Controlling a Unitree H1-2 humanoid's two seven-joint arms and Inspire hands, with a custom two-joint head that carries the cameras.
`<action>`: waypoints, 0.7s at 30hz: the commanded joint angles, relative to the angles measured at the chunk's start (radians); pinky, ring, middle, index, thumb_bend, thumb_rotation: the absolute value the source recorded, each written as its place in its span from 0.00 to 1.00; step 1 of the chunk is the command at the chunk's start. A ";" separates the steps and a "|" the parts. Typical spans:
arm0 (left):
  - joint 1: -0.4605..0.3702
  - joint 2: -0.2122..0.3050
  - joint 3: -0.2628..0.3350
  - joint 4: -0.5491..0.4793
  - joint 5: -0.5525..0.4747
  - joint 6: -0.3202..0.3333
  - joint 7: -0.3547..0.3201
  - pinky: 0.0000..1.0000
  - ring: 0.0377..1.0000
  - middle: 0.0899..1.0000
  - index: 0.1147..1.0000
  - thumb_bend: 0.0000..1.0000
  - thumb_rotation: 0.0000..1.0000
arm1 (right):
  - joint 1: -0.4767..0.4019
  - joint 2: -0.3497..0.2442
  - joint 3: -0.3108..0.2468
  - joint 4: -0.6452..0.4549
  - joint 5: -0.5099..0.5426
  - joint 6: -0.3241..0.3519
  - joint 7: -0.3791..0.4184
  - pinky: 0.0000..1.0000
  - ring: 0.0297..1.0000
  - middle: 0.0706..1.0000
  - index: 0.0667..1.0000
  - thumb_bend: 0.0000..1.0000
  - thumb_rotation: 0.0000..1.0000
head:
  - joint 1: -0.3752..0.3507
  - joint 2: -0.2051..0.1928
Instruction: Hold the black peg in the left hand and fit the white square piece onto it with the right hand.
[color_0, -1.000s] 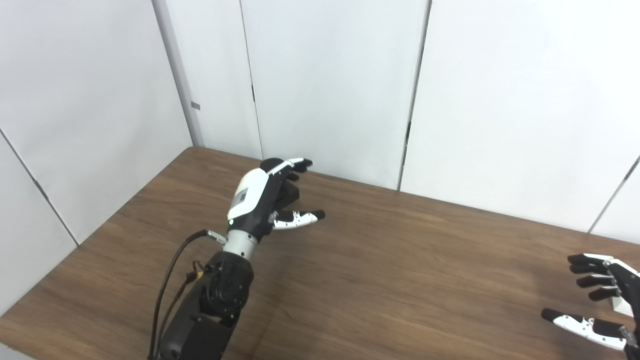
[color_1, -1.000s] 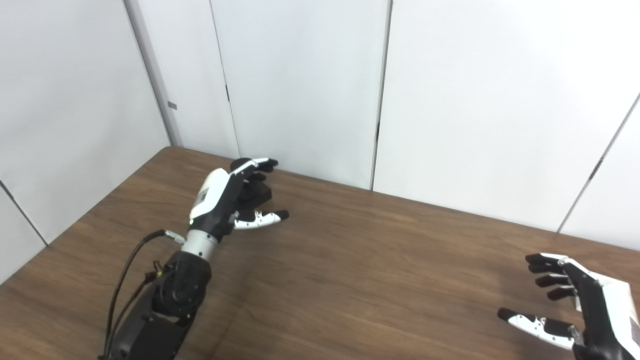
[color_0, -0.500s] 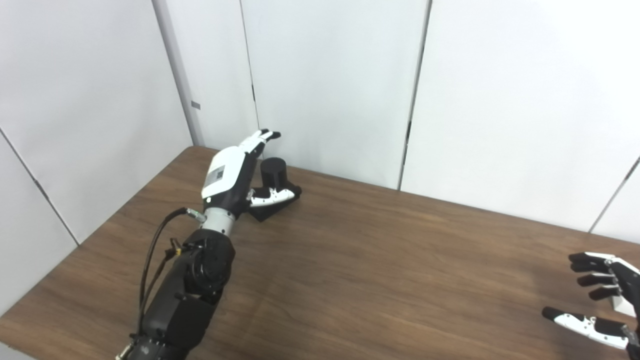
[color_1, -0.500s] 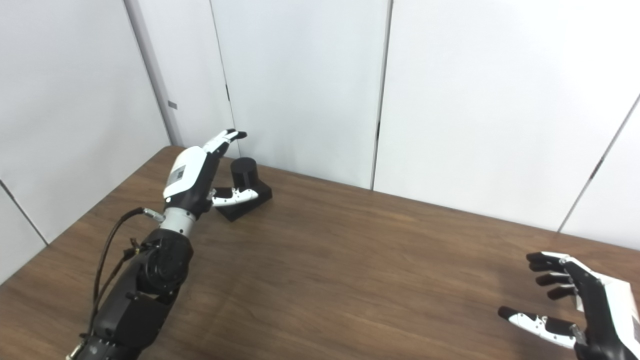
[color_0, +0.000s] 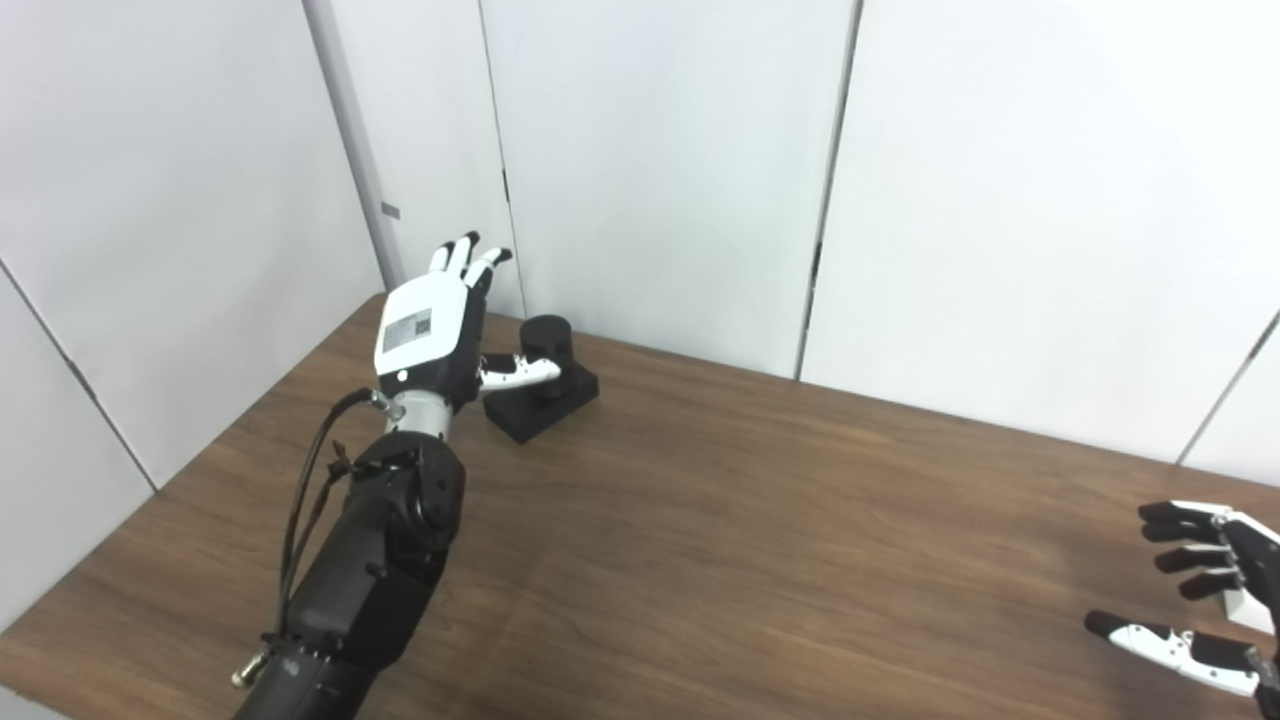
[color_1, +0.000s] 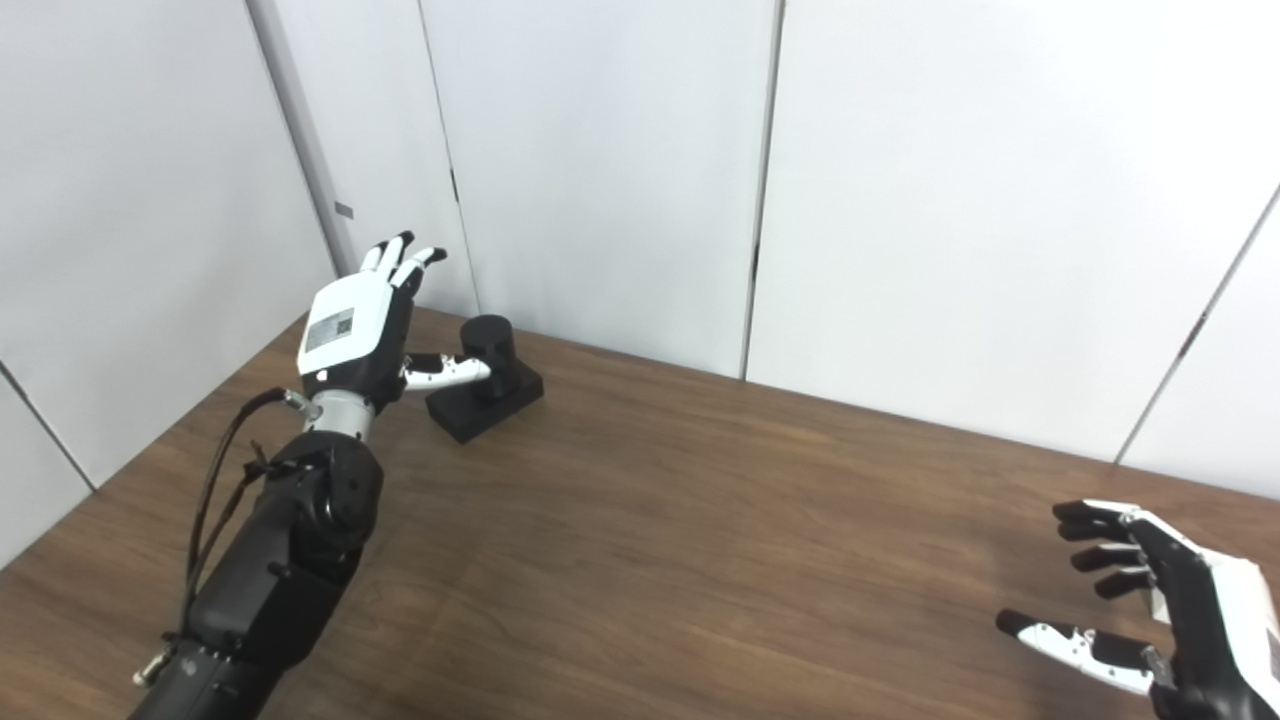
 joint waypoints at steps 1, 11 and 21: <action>-0.058 0.031 -0.002 0.004 0.025 0.017 0.012 0.84 1.00 0.99 0.85 1.00 0.42 | -0.030 -0.009 -0.010 -0.030 0.006 -0.016 -0.009 0.46 0.56 0.61 0.62 0.69 0.00 | 0.000 0.000; -0.113 0.086 -0.092 0.124 0.048 0.067 -0.070 0.81 0.99 1.00 0.86 1.00 0.60 | -0.028 -0.008 -0.007 -0.053 -0.001 0.002 -0.002 0.47 0.57 0.62 0.62 0.68 0.00 | -0.009 0.016; -0.156 0.081 -0.105 0.222 0.113 0.094 -0.151 0.81 0.99 1.00 0.85 1.00 0.59 | -0.025 0.000 -0.005 -0.080 -0.008 0.035 0.010 0.47 0.58 0.62 0.62 0.69 0.00 | -0.014 0.021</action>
